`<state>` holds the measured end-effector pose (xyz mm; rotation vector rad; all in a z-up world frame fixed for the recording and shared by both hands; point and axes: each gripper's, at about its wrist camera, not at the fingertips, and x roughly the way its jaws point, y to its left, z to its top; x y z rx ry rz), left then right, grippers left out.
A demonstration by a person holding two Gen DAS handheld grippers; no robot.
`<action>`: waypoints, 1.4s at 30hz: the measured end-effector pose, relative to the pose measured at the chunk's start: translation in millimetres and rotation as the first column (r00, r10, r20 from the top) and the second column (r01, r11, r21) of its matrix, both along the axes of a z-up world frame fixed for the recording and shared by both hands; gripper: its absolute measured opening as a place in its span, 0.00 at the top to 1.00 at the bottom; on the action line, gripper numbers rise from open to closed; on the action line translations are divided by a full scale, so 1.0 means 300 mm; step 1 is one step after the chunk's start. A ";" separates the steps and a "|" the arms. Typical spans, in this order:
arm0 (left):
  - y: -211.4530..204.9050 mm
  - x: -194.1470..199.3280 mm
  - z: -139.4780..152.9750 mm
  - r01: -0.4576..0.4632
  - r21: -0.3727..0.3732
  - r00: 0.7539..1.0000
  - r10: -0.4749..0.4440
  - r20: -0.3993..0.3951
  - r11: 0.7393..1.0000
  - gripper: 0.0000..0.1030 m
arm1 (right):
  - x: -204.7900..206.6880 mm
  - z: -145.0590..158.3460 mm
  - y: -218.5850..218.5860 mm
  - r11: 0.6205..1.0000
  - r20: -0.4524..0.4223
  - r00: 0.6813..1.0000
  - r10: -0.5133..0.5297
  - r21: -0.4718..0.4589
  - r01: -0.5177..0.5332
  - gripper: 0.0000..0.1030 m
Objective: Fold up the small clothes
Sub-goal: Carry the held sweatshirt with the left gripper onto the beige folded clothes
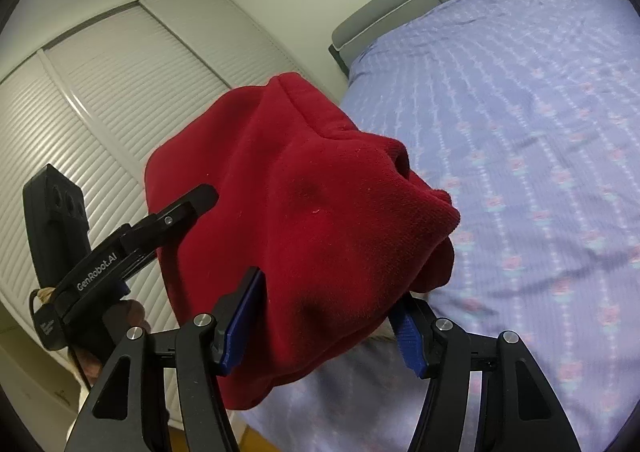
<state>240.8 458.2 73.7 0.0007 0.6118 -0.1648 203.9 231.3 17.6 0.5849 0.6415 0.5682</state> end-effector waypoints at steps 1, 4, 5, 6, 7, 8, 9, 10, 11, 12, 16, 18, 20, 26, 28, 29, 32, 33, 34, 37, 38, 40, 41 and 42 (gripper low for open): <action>0.020 0.014 -0.005 -0.005 0.011 1.000 0.005 -0.001 1.000 0.40 | 0.008 0.002 0.027 1.000 0.001 1.000 0.001 -0.001 -0.001 0.41; 0.044 0.058 -0.027 -0.015 0.049 1.000 0.015 -0.011 0.999 0.40 | -0.018 0.000 0.104 1.000 -0.005 1.000 -0.013 0.001 0.013 0.41; 0.051 0.074 -0.042 -0.015 0.061 1.000 0.016 -0.018 0.998 0.40 | -0.002 -0.013 0.126 1.000 -0.014 1.000 -0.019 0.001 0.019 0.41; 0.057 0.084 -0.050 -0.014 0.065 1.000 0.016 -0.023 0.998 0.40 | -0.002 -0.022 0.139 1.000 -0.024 0.999 -0.022 0.003 0.022 0.41; 0.066 0.103 -0.067 -0.015 0.069 0.999 0.017 -0.031 0.998 0.40 | 0.000 -0.033 0.154 0.999 -0.035 0.999 -0.033 0.005 0.033 0.41; 0.075 0.119 -0.078 -0.013 0.071 0.999 0.016 -0.037 0.997 0.40 | 0.004 -0.044 0.170 0.999 -0.041 0.998 -0.050 0.000 0.050 0.41; 0.079 0.144 -0.099 -0.007 0.076 0.999 0.010 -0.046 0.997 0.40 | 0.004 -0.051 0.190 0.998 -0.041 0.997 -0.062 -0.007 0.061 0.41; 0.075 0.152 -0.105 -0.006 0.080 0.999 0.010 -0.051 0.997 0.40 | 0.005 -0.059 0.204 0.997 -0.041 0.996 -0.076 -0.014 0.075 0.42; 0.070 0.178 -0.118 -0.005 0.089 0.998 0.011 -0.060 0.996 0.40 | 0.011 -0.072 0.218 0.996 -0.047 0.995 -0.092 -0.021 0.091 0.42; 0.068 0.202 -0.133 -0.006 0.100 0.998 0.013 -0.068 0.995 0.40 | 0.018 -0.081 0.228 0.994 -0.054 0.993 -0.104 -0.024 0.102 0.42; 0.055 0.287 -0.196 -0.002 0.151 0.995 0.017 -0.098 0.989 0.40 | 0.032 -0.124 0.272 0.990 -0.094 0.986 -0.140 -0.041 0.137 0.42; 0.051 0.320 -0.217 0.012 0.160 0.993 0.006 -0.115 0.987 0.40 | 0.048 -0.144 0.284 0.989 -0.116 0.982 -0.149 -0.038 0.145 0.42; 0.056 0.353 -0.240 0.024 0.165 0.991 -0.001 -0.136 0.986 0.40 | 0.053 -0.160 0.287 0.989 -0.131 0.980 -0.149 -0.037 0.145 0.42; 0.047 0.414 -0.302 0.040 0.188 0.983 -0.004 -0.184 0.981 0.39 | 0.065 -0.186 0.282 0.992 -0.164 0.979 -0.125 -0.005 0.126 0.39; 0.055 0.425 -0.317 0.038 0.180 0.981 -0.003 -0.193 0.983 0.39 | 0.100 -0.190 0.263 0.992 -0.172 0.978 -0.120 0.006 0.123 0.39; 0.058 0.429 -0.323 0.038 0.180 0.980 -0.002 -0.200 0.983 0.39 | 0.106 -0.195 0.255 0.993 -0.185 0.976 -0.111 0.017 0.116 0.39; 0.070 0.439 -0.322 0.025 0.160 0.975 0.011 -0.220 0.987 0.37 | 0.134 -0.199 0.231 0.995 -0.231 0.970 -0.070 0.050 0.084 0.38; 0.072 0.441 -0.318 0.019 0.155 0.974 0.017 -0.227 0.988 0.36 | 0.134 -0.194 0.222 0.996 -0.237 0.970 -0.056 0.056 0.071 0.38; 0.075 0.443 -0.314 0.013 0.147 0.971 0.023 -0.237 0.989 0.35 | 0.132 -0.190 0.219 0.996 -0.239 0.970 -0.049 0.056 0.065 0.38; 0.075 0.434 -0.291 -0.012 0.125 0.967 0.043 -0.251 0.992 0.35 | 0.107 -0.171 0.203 0.997 -0.245 0.969 -0.033 0.059 0.049 0.32; 0.069 0.424 -0.281 -0.010 0.132 0.969 0.043 -0.245 0.991 0.35 | 0.098 -0.160 0.197 0.998 -0.242 0.970 -0.028 0.051 0.042 0.31; 0.044 0.392 -0.254 0.009 0.164 0.976 0.027 -0.218 0.986 0.35 | 0.064 -0.136 0.174 0.999 -0.218 0.975 -0.034 0.029 0.042 0.31; 0.032 0.376 -0.244 0.020 0.179 0.978 0.018 -0.208 0.984 0.35 | 0.046 -0.124 0.160 0.999 -0.195 0.980 -0.043 0.024 0.049 0.31; 0.020 0.356 -0.237 0.034 0.192 0.980 0.005 -0.201 0.981 0.35 | 0.027 -0.106 0.144 0.998 -0.165 0.985 -0.057 0.019 0.061 0.30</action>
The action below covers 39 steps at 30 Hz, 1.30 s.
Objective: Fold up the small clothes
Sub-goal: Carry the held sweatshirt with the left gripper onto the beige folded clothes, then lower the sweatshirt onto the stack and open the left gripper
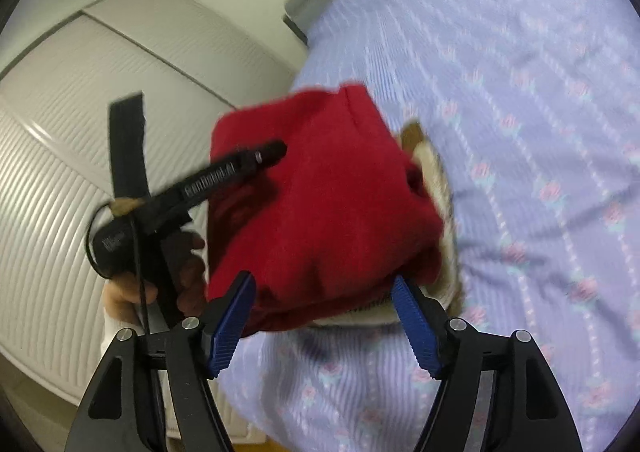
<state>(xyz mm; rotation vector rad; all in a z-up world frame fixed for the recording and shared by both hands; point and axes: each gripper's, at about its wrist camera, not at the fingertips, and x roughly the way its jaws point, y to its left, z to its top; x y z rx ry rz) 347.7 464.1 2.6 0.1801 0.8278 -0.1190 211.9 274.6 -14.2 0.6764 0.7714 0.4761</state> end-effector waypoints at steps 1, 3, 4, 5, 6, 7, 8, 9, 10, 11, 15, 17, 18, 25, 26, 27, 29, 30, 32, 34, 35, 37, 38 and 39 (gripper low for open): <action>-0.005 -0.009 0.003 0.005 0.003 1.000 -0.005 -0.001 1.000 0.35 | -0.028 0.021 -0.018 1.000 0.034 0.999 -0.019 -0.015 0.019 0.26; -0.010 -0.020 -0.003 0.001 0.008 1.000 -0.001 -0.016 1.000 0.35 | -0.048 0.052 -0.060 0.996 0.112 0.991 -0.077 -0.025 0.080 0.23; -0.009 -0.022 -0.007 -0.009 0.008 1.000 0.009 -0.019 1.000 0.35 | -0.049 0.071 -0.071 0.993 0.154 0.982 -0.109 -0.037 0.116 0.23; -0.006 -0.024 -0.008 -0.020 0.004 1.000 0.020 -0.020 1.000 0.35 | -0.035 0.093 -0.071 0.988 0.196 0.972 -0.128 -0.060 0.142 0.23; -0.003 -0.027 -0.005 -0.026 -0.003 1.000 0.026 -0.012 1.000 0.35 | -0.015 0.107 -0.061 0.987 0.215 0.969 -0.119 -0.080 0.139 0.23; 0.001 -0.026 -0.003 -0.032 -0.004 0.999 0.032 -0.009 0.999 0.34 | 0.012 0.115 -0.045 0.985 0.223 0.970 -0.094 -0.119 0.122 0.23; -0.003 -0.022 -0.004 -0.039 -0.002 0.999 0.039 -0.011 0.999 0.34 | 0.044 0.115 -0.029 0.980 0.222 0.973 -0.067 -0.168 0.106 0.23; -0.005 -0.016 -0.004 -0.045 0.002 0.999 0.045 -0.016 0.999 0.34 | 0.080 0.099 -0.034 0.975 0.215 0.975 -0.053 -0.199 0.097 0.23; -0.009 -0.001 -0.004 -0.053 0.005 0.998 0.053 -0.021 0.999 0.34 | 0.101 0.083 -0.032 0.966 0.197 0.980 -0.038 -0.243 0.087 0.23; -0.011 0.012 -0.004 -0.064 0.002 0.998 0.064 -0.025 0.998 0.33 | 0.105 0.065 -0.039 0.965 0.188 0.982 -0.035 -0.249 0.082 0.23; 0.019 0.073 -0.016 -0.166 -0.083 0.980 0.155 -0.121 0.983 0.26 | 0.135 -0.024 -0.045 0.967 0.058 0.998 0.017 -0.254 -0.002 0.23; 0.043 0.077 -0.011 -0.202 -0.113 0.972 0.185 -0.148 0.973 0.26 | 0.139 -0.038 -0.037 0.971 0.040 0.998 0.040 -0.239 -0.030 0.23; 0.058 0.073 -0.001 -0.219 -0.134 0.968 0.198 -0.152 0.967 0.26 | 0.137 -0.036 -0.031 0.970 0.043 0.998 0.043 -0.243 -0.031 0.23; 0.193 -0.180 0.186 -0.312 -0.335 0.934 0.351 0.064 0.889 0.07 | 0.160 -0.005 -0.001 0.971 0.053 0.995 0.086 -0.229 -0.072 0.23; 0.193 -0.240 0.193 -0.286 -0.352 0.937 0.337 0.092 0.891 0.06 | 0.168 -0.004 0.003 0.972 0.052 0.994 0.094 -0.223 -0.080 0.23; 0.188 -0.340 0.186 -0.263 -0.381 0.934 0.332 0.128 0.887 0.06 | 0.180 -0.007 0.008 0.972 0.051 0.994 0.097 -0.222 -0.083 0.23; 0.159 -0.461 0.155 -0.227 -0.369 0.936 0.307 0.174 0.901 0.06 | 0.176 -0.004 0.004 0.972 0.050 0.994 0.100 -0.219 -0.087 0.23; 0.133 -0.523 0.130 -0.219 -0.328 0.932 0.296 0.208 0.919 0.06 | 0.170 -0.002 0.005 0.973 0.049 0.994 0.099 -0.213 -0.086 0.23; 0.058 -0.612 0.062 -0.218 -0.189 0.929 0.263 0.261 0.958 0.06 | 0.177 -0.009 -0.002 0.977 0.034 0.994 0.100 -0.191 -0.092 0.23; -0.015 -0.657 -0.031 -0.211 -0.062 0.939 0.220 0.264 0.975 0.06 | 0.178 -0.013 -0.007 0.979 0.038 0.994 0.099 -0.186 -0.090 0.23; -0.035 -0.664 -0.067 -0.198 -0.039 0.948 0.201 0.248 0.979 0.07 | 0.180 -0.019 -0.013 0.978 0.041 0.994 0.099 -0.188 -0.089 0.23; -0.071 -0.659 -0.153 -0.167 -0.023 0.966 0.168 0.198 0.986 0.15 | 0.185 -0.026 -0.017 0.977 0.047 0.994 0.100 -0.192 -0.090 0.23; -0.080 -0.653 -0.177 -0.165 -0.015 0.968 0.165 0.189 0.986 0.17 | 0.184 -0.025 -0.018 0.977 0.050 0.994 0.102 -0.195 -0.090 0.23; -0.090 -0.641 -0.198 -0.176 -0.006 0.966 0.174 0.193 0.984 0.24 | 0.192 -0.026 -0.021 0.977 0.053 0.993 0.101 -0.196 -0.089 0.23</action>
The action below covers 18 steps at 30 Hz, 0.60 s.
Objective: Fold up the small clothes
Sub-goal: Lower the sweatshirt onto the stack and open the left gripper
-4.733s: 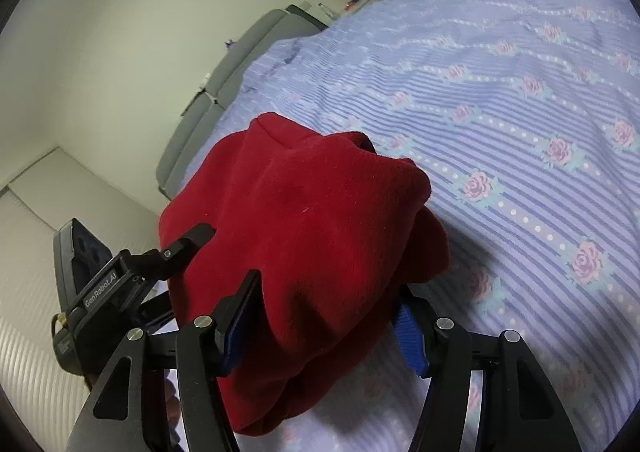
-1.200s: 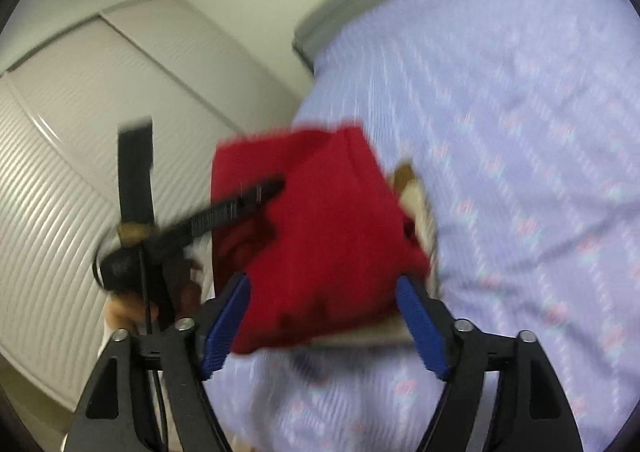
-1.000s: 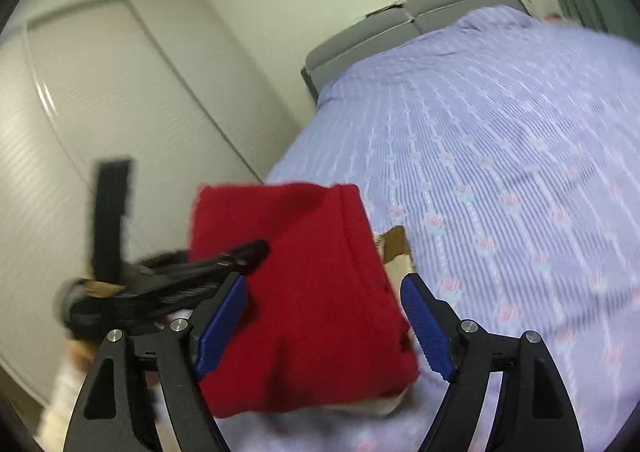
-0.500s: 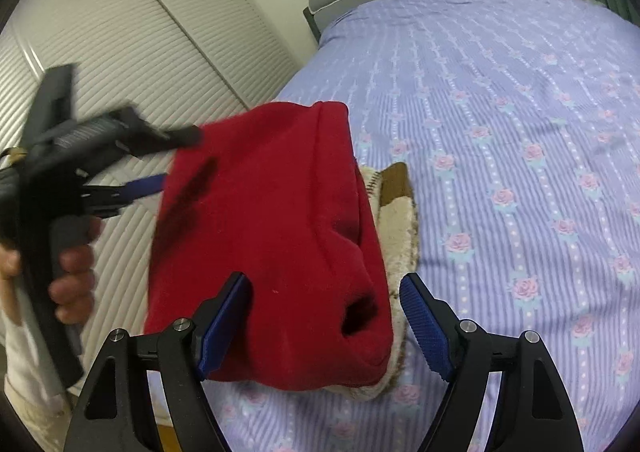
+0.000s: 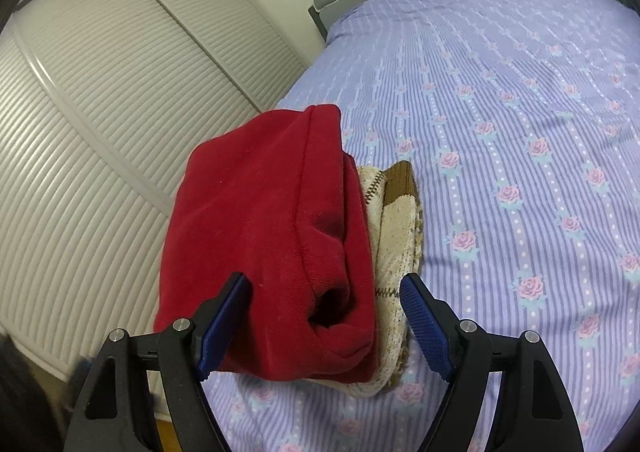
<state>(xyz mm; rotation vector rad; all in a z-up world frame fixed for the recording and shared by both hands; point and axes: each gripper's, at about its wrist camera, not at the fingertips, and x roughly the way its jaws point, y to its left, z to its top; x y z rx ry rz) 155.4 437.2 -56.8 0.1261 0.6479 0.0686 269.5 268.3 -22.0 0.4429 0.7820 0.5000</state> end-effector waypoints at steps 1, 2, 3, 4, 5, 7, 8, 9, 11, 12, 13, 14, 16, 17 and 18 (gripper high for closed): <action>0.000 0.015 -0.016 -0.020 0.002 1.000 0.020 0.008 1.000 0.32 | -0.001 0.001 -0.004 1.000 0.005 1.000 0.000 0.000 0.000 0.23; 0.008 0.034 -0.027 -0.039 -0.007 0.999 0.039 0.009 0.999 0.37 | -0.002 0.001 -0.008 1.000 0.007 1.000 -0.001 -0.001 0.001 0.23; 0.023 0.053 -0.034 -0.055 -0.031 0.998 0.056 0.008 0.998 0.45 | -0.006 0.002 -0.013 1.000 0.007 1.000 -0.002 0.001 0.002 0.23; 0.043 0.073 -0.036 -0.050 -0.073 0.999 0.050 0.003 0.996 0.50 | -0.005 0.000 -0.017 1.000 0.004 1.000 -0.003 0.004 0.003 0.24; 0.057 0.085 -0.030 -0.033 -0.115 0.999 0.033 0.005 0.993 0.56 | -0.004 -0.003 -0.020 1.000 0.003 1.000 -0.002 0.002 0.002 0.24; 0.070 0.099 -0.013 -0.028 -0.132 0.999 0.030 0.011 0.991 0.59 | -0.003 -0.006 -0.022 1.000 0.007 1.000 0.002 -0.003 -0.002 0.29; 0.073 0.105 -0.004 -0.027 -0.130 0.999 0.029 0.015 0.991 0.59 | -0.004 -0.006 -0.021 1.000 0.014 1.000 0.010 -0.003 -0.010 0.32; 0.079 0.110 0.008 -0.024 -0.138 0.999 0.027 0.021 0.990 0.59 | -0.006 -0.005 -0.020 1.000 0.020 1.000 0.018 0.003 -0.019 0.38; 0.108 0.134 0.023 -0.036 -0.152 0.999 0.039 0.021 0.988 0.59 | -0.013 -0.001 -0.014 1.000 0.025 0.999 0.024 0.016 -0.024 0.42; 0.129 0.154 0.022 -0.047 -0.165 0.999 0.051 0.016 0.985 0.59 | -0.015 0.000 -0.009 1.000 0.025 0.999 0.025 0.016 -0.026 0.44; 0.149 0.163 0.022 -0.060 -0.184 0.998 0.063 0.010 0.981 0.59 | -0.016 0.002 0.000 0.999 0.025 0.999 0.033 0.017 -0.033 0.44; 0.177 0.174 0.019 -0.081 -0.208 0.996 0.084 0.003 0.975 0.59 | -0.018 0.002 0.011 0.999 0.021 0.999 0.044 0.018 -0.044 0.44; 0.208 0.181 0.005 -0.103 -0.226 0.994 0.105 -0.007 0.969 0.57 | -0.022 -0.004 0.034 0.997 0.012 0.998 0.066 0.026 -0.066 0.44; 0.208 0.180 -0.002 -0.109 -0.226 0.994 0.109 -0.013 0.968 0.56 | -0.023 -0.009 0.041 0.997 0.008 0.997 0.074 0.029 -0.074 0.44; 0.207 0.186 -0.009 -0.110 -0.211 0.994 0.108 -0.019 0.971 0.52 | -0.026 -0.012 0.052 0.997 0.013 0.997 0.078 0.019 -0.078 0.44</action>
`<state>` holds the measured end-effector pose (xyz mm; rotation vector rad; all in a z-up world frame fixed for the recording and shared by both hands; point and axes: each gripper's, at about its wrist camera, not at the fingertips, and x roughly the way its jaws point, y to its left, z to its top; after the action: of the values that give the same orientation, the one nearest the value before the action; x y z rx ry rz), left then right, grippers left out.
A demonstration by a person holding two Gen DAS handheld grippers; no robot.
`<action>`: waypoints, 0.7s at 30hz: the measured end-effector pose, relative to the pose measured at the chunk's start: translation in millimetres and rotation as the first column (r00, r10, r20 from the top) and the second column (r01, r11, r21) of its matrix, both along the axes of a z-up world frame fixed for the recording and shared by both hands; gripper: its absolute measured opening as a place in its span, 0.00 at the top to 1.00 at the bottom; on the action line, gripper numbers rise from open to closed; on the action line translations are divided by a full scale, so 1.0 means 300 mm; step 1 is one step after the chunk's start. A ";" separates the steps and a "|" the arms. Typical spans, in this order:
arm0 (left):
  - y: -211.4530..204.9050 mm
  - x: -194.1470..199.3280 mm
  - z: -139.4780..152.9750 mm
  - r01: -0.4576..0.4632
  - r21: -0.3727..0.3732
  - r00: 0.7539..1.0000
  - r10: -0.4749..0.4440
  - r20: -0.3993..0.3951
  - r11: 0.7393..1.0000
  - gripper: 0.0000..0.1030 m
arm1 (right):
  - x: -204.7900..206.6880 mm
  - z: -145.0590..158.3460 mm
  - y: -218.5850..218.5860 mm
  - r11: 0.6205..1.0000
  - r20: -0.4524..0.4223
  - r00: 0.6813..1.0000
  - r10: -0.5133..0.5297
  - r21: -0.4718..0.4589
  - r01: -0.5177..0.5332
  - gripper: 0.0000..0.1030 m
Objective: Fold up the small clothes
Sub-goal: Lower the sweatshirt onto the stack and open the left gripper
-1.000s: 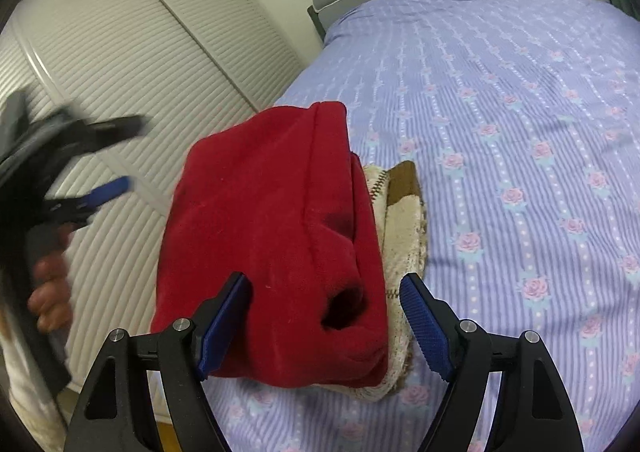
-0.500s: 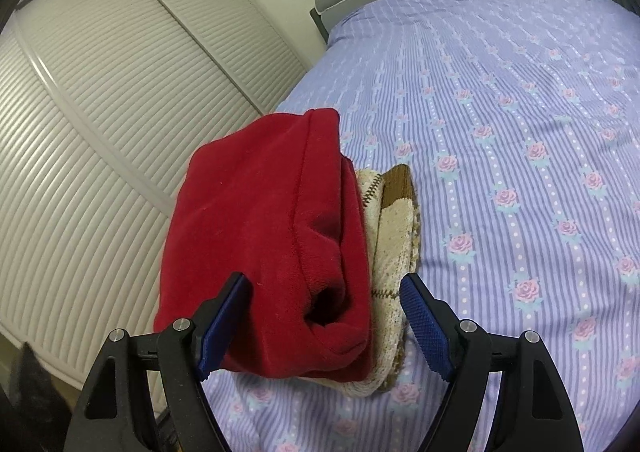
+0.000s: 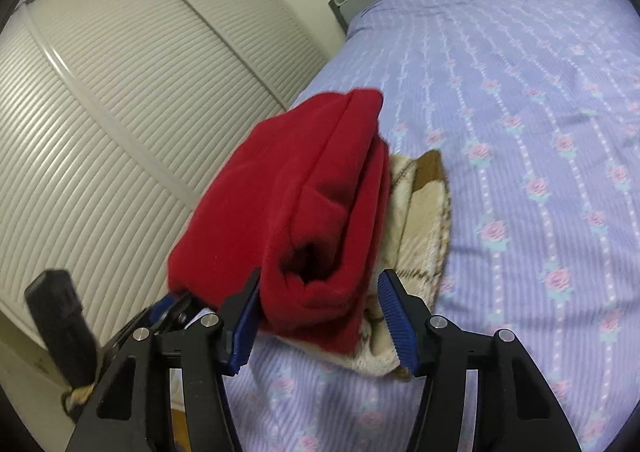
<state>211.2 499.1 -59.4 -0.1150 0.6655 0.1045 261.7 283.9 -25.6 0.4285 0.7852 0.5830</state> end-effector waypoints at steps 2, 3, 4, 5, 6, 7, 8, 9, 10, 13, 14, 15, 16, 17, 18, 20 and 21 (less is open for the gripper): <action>-0.008 0.006 -0.021 -0.018 0.044 0.999 0.019 -0.030 0.999 0.47 | -0.008 0.001 0.008 1.000 0.016 1.000 -0.005 -0.023 0.005 0.44; -0.011 0.006 -0.031 -0.020 0.046 0.999 0.022 -0.042 0.999 0.47 | -0.011 -0.001 0.008 1.000 0.018 1.000 -0.004 -0.027 0.004 0.44; -0.011 0.000 -0.033 -0.022 0.040 0.999 0.023 -0.039 0.999 0.46 | -0.014 -0.005 0.006 1.000 0.012 1.000 0.000 -0.026 0.001 0.44; -0.011 -0.007 -0.030 -0.027 0.033 0.999 0.028 -0.033 0.999 0.46 | -0.015 -0.010 0.005 1.000 0.007 1.000 0.001 -0.024 0.000 0.44; -0.016 -0.013 -0.027 -0.031 0.035 0.999 0.032 -0.031 0.999 0.46 | -0.018 -0.012 -0.002 1.000 0.003 1.000 -0.001 -0.017 0.001 0.44; -0.031 -0.020 -0.022 -0.030 0.060 0.999 0.032 -0.031 0.998 0.45 | -0.020 -0.010 -0.006 1.000 0.007 1.000 -0.004 -0.019 0.004 0.44; -0.044 -0.028 -0.015 -0.032 0.090 0.999 0.035 -0.030 0.995 0.45 | -0.023 -0.006 -0.009 1.000 0.012 1.000 -0.006 -0.022 0.007 0.44; -0.061 -0.038 -0.004 -0.027 0.121 0.999 0.030 -0.026 0.992 0.42 | -0.026 0.002 -0.010 1.000 0.020 1.000 -0.011 -0.027 0.012 0.44; -0.081 -0.054 0.012 -0.018 0.145 1.000 0.021 -0.019 0.989 0.38 | -0.031 0.011 -0.014 0.999 0.030 0.999 -0.015 -0.034 0.016 0.43; -0.119 -0.111 0.085 -0.031 0.131 0.999 0.030 0.011 0.991 0.37 | -0.041 0.046 -0.018 0.999 0.051 0.999 -0.003 -0.047 0.006 0.42; -0.121 -0.120 0.104 -0.042 0.129 0.999 0.040 0.021 0.991 0.37 | -0.043 0.055 -0.024 0.999 0.057 0.998 0.000 -0.046 0.003 0.41; -0.140 -0.144 0.143 -0.079 0.147 0.996 0.074 0.041 0.986 0.32 | -0.045 0.063 -0.032 0.999 0.062 0.998 0.001 -0.042 0.002 0.39; -0.151 -0.160 0.166 -0.103 0.166 0.994 0.095 0.058 0.981 0.25 | -0.049 0.073 -0.046 0.999 0.068 0.998 -0.002 -0.038 0.005 0.35; -0.166 -0.179 0.191 -0.124 0.184 0.991 0.111 0.079 0.975 0.23 | -0.051 0.079 -0.058 0.999 0.071 0.997 -0.008 -0.036 0.011 0.34; -0.185 -0.197 0.218 -0.137 0.203 0.988 0.118 0.101 0.970 0.20 | -0.055 0.085 -0.073 0.999 0.075 0.997 -0.017 -0.033 0.020 0.33; -0.228 -0.223 0.262 -0.145 0.243 0.986 0.119 0.117 0.959 0.17 | -0.073 0.106 -0.117 0.999 0.094 0.995 -0.034 -0.028 0.037 0.31; -0.254 -0.234 0.279 -0.149 0.263 0.985 0.121 0.120 0.953 0.17 | -0.082 0.114 -0.136 0.999 0.102 0.994 -0.036 -0.033 0.039 0.30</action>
<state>141.1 423.1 24.4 0.0985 0.5343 0.3192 237.0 243.1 8.6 0.3781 0.6874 0.5514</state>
